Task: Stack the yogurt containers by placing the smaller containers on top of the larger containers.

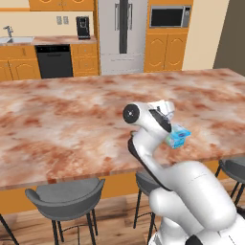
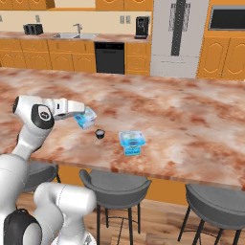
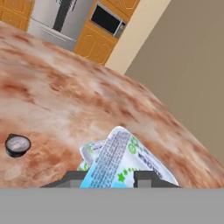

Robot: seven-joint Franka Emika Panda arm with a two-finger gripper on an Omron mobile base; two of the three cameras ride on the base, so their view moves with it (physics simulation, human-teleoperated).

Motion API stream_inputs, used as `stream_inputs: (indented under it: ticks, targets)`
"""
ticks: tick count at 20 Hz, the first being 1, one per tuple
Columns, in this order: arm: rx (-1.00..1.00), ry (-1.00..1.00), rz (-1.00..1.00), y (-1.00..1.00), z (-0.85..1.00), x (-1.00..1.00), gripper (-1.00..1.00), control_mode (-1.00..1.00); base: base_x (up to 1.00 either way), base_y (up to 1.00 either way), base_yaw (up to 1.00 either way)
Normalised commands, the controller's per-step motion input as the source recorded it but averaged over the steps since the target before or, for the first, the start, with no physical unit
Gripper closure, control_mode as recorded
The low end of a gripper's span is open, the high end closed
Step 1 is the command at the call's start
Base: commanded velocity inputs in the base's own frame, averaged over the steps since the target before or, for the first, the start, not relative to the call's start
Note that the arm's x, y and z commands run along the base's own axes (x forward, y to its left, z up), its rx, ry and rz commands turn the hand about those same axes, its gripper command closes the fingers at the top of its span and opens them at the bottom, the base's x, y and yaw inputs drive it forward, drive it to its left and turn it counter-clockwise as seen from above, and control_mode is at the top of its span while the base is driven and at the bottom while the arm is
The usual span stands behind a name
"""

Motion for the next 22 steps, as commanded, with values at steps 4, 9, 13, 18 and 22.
stream_inputs:
  ticks: [4,9,13,18,22]
  targets:
    - [0.0,0.0,-0.01,-0.32,0.11,-0.3,1.0,-1.0,0.0,0.0,0.0]
    - [0.0,0.04,-0.03,-0.3,0.09,-0.19,1.0,-1.0,0.0,0.0,0.0]
    - [0.0,0.1,-0.03,-0.29,0.09,-0.11,1.0,-1.0,0.0,0.0,0.0]
    - [0.0,0.14,-0.03,-0.25,0.09,-0.04,1.0,-1.0,0.0,0.0,0.0]
    - [0.0,0.11,-0.03,-0.1,0.08,0.0,1.0,-1.0,0.0,0.0,0.0]
